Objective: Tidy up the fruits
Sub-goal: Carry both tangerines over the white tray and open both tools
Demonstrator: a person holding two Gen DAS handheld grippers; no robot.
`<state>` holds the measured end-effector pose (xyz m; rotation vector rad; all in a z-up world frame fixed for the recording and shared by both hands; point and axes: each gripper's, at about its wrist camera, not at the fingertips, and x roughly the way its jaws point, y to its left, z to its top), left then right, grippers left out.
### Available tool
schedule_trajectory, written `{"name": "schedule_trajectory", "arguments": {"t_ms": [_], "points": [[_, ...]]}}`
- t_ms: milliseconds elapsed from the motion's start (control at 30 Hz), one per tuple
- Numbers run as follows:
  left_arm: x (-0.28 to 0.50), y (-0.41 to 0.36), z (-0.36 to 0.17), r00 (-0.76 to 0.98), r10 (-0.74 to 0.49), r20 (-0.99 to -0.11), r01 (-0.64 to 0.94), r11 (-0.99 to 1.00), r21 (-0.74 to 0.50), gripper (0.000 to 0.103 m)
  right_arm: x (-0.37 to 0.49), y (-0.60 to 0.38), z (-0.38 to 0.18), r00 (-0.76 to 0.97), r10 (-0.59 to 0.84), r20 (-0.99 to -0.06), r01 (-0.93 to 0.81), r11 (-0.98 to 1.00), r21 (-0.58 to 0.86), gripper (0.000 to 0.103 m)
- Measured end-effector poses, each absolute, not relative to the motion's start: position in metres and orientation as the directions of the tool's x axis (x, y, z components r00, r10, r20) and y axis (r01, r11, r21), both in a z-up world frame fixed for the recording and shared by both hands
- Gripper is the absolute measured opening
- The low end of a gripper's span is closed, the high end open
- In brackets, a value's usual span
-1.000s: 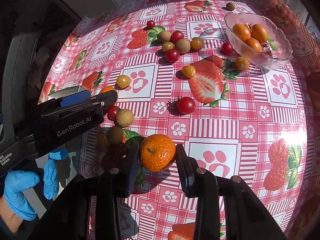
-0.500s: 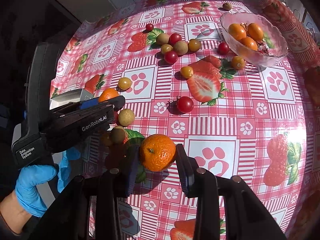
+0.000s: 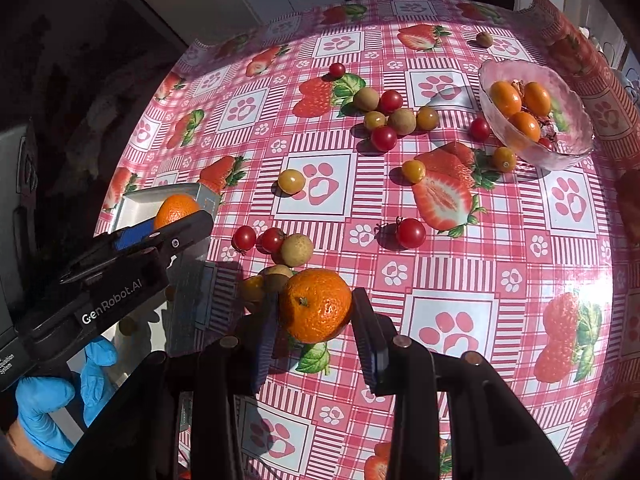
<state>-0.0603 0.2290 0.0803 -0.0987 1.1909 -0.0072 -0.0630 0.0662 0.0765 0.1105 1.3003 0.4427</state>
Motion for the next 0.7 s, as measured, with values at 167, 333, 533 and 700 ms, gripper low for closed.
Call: {"name": "schedule_trajectory", "arguments": {"t_ms": [167, 333, 533, 700], "points": [[-0.078, 0.260, 0.087, 0.378, -0.013, -0.926, -0.087, 0.995, -0.049, 0.040, -0.065, 0.095, 0.081, 0.180, 0.392, -0.902, -0.300, 0.895, 0.329, 0.040], [-0.094, 0.302, 0.086, 0.366, 0.031, -0.930, -0.162, 0.986, -0.031, 0.040, -0.066, 0.136, 0.081, 0.149, 0.418, -0.896, -0.351, 0.870, 0.347, 0.040], [-0.109, 0.342, 0.075, 0.345, 0.098, -0.933, -0.233, 0.972, 0.017, 0.040, -0.070, 0.195, 0.078, 0.101, 0.447, -0.889, -0.433, 0.824, 0.365, 0.040], [-0.116, 0.371, 0.061, 0.314, 0.129, -0.941, -0.286, 0.957, 0.035, 0.040, -0.068, 0.238, 0.067, 0.065, 0.446, -0.893, -0.481, 0.797, 0.364, 0.040]]}}
